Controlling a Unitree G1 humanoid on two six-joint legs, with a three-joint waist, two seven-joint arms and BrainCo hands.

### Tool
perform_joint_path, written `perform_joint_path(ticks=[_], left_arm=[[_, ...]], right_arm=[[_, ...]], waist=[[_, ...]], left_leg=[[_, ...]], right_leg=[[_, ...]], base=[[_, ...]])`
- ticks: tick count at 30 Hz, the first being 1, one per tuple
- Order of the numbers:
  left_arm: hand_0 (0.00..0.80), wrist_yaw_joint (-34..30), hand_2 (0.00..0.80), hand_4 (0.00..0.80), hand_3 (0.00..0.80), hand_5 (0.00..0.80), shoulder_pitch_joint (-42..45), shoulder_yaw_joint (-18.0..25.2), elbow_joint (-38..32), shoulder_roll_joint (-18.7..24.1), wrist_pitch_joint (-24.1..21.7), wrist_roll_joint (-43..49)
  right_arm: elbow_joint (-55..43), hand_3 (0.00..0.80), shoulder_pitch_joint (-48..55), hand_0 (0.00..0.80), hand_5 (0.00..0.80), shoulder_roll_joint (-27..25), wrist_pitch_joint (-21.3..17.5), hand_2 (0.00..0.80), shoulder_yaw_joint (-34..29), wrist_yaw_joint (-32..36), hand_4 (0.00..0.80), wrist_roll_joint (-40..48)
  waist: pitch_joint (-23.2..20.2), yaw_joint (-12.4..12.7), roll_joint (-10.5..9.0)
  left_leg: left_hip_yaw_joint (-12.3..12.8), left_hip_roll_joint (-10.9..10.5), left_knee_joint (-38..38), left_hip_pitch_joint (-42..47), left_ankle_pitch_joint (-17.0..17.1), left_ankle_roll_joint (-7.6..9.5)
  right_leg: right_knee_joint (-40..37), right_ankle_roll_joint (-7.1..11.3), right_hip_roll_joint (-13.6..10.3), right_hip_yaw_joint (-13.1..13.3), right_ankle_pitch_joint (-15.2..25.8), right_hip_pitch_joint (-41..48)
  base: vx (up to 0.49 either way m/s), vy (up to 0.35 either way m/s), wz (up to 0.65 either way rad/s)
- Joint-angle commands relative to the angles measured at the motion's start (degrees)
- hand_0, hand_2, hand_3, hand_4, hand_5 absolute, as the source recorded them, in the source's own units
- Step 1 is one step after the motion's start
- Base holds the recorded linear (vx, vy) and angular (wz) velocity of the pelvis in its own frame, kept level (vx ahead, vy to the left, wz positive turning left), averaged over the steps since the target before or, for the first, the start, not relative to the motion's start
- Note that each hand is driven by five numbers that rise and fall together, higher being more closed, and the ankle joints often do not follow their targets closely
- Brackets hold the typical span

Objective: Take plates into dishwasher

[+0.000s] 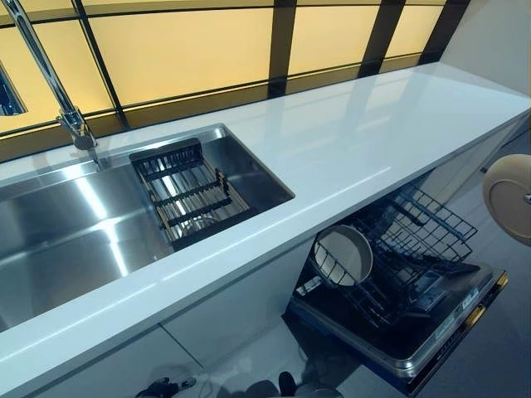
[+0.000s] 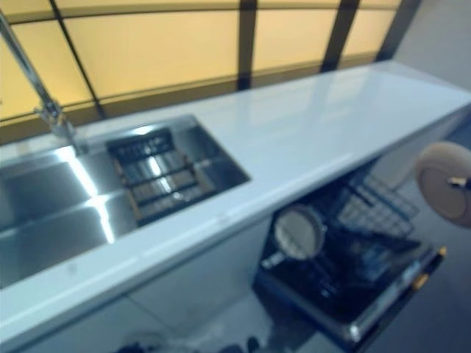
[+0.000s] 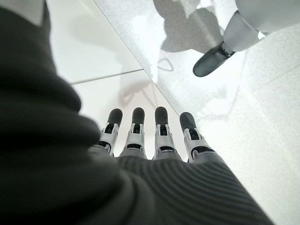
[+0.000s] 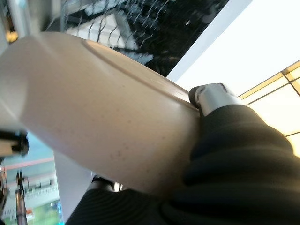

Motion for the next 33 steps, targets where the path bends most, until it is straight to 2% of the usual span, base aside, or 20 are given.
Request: perform_joint_path(ticks=[1,11,21,33], left_arm=[[0.000,-0.3,0.000,0.000,0.000,0.000,-2.2,0.1,0.5,4.0,0.1,2.0],[0.000,-0.5,0.000,0.000,0.000,0.000,-1.9,-0.8,-0.4,3.5,0.4,2.4],[0.000,-0.9,0.000,0.000,0.000,0.000,-2.6,-1.7,-1.6,3.1,0.0,1.9],[0.000,-1.1,0.000,0.000,0.000,0.000,-3.6,-3.0,-2.4,3.0,0.2,1.0]], right_arm=[[0.6,0.800,-4.7,0.800,0.800,2.1,0.2,0.800,1.5,-1.5,0.800,1.9],[1.7,0.800,-7.5,0.800,0.800,4.4,0.2,0.800,5.7,-1.9,0.800,-0.7],[1.8,0.800,-10.0,0.800,0.800,9.3,1.6,0.800,9.9,-2.6,0.800,-2.9],[5.3,0.800,-14.5,0.800,0.800,12.9,1.7,0.800,14.9,-3.9,0.800,-5.6]], waist=[[0.0,1.9,-3.78],[0.5,2.6,-3.10],[1.2,3.2,-2.06],[3.5,4.4,0.18]], left_leg=[[-0.6,2.0,0.2,4.2,-2.7,0.10],[-1.3,1.9,0.2,3.8,-2.5,-0.18],[-1.9,1.8,0.2,3.7,-2.4,-0.32],[-3.3,1.5,0.2,2.7,-2.3,-0.58]], right_leg=[[0.1,4.46,-2.7,-0.2,1.7,-1.3],[0.1,4.31,-3.1,-1.0,1.7,-1.6],[0.1,4.22,-3.5,-1.6,1.8,-1.9],[0.1,4.26,-4.5,-2.7,1.9,-2.4]], base=[[0.000,0.000,0.00],[0.000,0.000,0.00],[0.000,-0.003,0.00],[-0.016,-0.022,0.05]])
